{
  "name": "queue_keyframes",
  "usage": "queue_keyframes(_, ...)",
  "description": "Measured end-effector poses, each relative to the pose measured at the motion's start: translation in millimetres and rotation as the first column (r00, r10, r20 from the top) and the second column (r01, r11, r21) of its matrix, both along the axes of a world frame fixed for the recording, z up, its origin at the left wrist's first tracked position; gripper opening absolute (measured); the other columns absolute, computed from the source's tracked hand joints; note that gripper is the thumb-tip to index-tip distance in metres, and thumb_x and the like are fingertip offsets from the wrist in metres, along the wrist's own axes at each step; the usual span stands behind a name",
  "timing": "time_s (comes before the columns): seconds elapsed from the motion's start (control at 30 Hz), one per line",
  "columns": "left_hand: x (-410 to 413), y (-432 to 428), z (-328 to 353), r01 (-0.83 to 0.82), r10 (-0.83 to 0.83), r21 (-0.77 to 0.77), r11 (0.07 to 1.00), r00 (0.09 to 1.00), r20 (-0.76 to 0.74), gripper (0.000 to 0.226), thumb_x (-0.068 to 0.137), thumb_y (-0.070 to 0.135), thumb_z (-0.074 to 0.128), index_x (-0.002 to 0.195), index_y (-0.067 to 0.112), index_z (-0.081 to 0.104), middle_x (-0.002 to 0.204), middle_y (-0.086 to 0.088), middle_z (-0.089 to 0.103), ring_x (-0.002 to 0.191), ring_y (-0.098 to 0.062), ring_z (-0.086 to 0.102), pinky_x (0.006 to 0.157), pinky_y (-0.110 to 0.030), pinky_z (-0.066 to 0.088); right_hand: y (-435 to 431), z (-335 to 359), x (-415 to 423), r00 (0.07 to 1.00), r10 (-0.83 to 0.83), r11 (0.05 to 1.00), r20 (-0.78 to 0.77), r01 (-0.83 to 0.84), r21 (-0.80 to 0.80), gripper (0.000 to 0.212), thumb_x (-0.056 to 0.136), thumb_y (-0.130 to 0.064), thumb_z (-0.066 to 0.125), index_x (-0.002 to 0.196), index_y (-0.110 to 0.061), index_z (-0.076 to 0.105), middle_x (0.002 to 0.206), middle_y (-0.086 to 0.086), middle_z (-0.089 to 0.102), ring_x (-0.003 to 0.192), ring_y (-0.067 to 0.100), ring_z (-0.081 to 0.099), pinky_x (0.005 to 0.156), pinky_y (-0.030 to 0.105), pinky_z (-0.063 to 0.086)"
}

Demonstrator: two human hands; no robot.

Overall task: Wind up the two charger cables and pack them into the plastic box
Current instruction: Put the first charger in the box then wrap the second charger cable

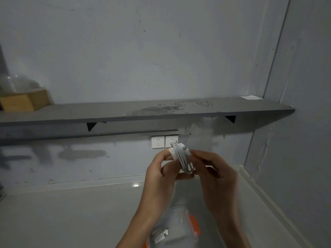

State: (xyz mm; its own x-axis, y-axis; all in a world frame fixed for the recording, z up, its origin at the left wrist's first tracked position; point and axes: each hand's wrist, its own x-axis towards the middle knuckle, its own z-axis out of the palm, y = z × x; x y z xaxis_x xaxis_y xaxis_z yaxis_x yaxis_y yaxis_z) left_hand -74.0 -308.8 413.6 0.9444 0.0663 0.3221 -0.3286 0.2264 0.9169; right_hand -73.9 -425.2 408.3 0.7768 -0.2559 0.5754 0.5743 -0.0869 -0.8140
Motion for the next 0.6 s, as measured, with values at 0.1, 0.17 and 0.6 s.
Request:
queue_keyframes(0.1, 2, 5, 1, -0.006, 0.006, -0.011, 1.0, 1.0, -0.008, 0.021, 0.095, 0.003, 0.053, 0.111, 0.004, 0.067, 0.09, -0.006, 0.073, 0.085, -0.033, 0.073, 0.07, -0.029, 0.061, -9, 4, -1, 1.0, -0.007, 0.997, -0.031, 0.004, -0.083, 0.024, 0.081, -0.009, 0.071, 0.081, -0.033, 0.074, 0.082, -0.008, 0.075, 0.074, 0.01, 0.07, 0.062, 0.012, 0.051)
queue_keyframes(0.17, 2, 8, 2, 0.013, -0.013, -0.001, 1.0, 1.0, -0.01, 0.02, 0.095, 0.004, 0.054, 0.11, 0.005, 0.068, 0.096, -0.014, 0.072, 0.088, -0.035, 0.073, 0.071, -0.027, 0.06, -15, 5, -1, 0.999, -0.017, 0.986, -0.049, 0.009, -0.167, 0.022, 0.081, -0.011, 0.071, 0.082, -0.033, 0.074, 0.083, -0.011, 0.075, 0.076, 0.006, 0.07, 0.064, 0.009, 0.049)
queue_keyframes(0.6, 7, -2, -3, -0.003, -0.011, 0.298, 0.955, 0.999, 0.044, 0.025, 0.099, 0.015, 0.05, 0.099, 0.032, 0.069, 0.112, -0.005, 0.058, 0.089, -0.013, 0.071, 0.068, -0.019, 0.057, -10, -7, -4, 0.985, -0.165, 0.974, -0.058, 0.153, -0.168, 0.027, 0.08, -0.012, 0.072, 0.095, -0.034, 0.075, 0.081, -0.011, 0.074, 0.077, 0.005, 0.069, 0.07, 0.024, 0.054)
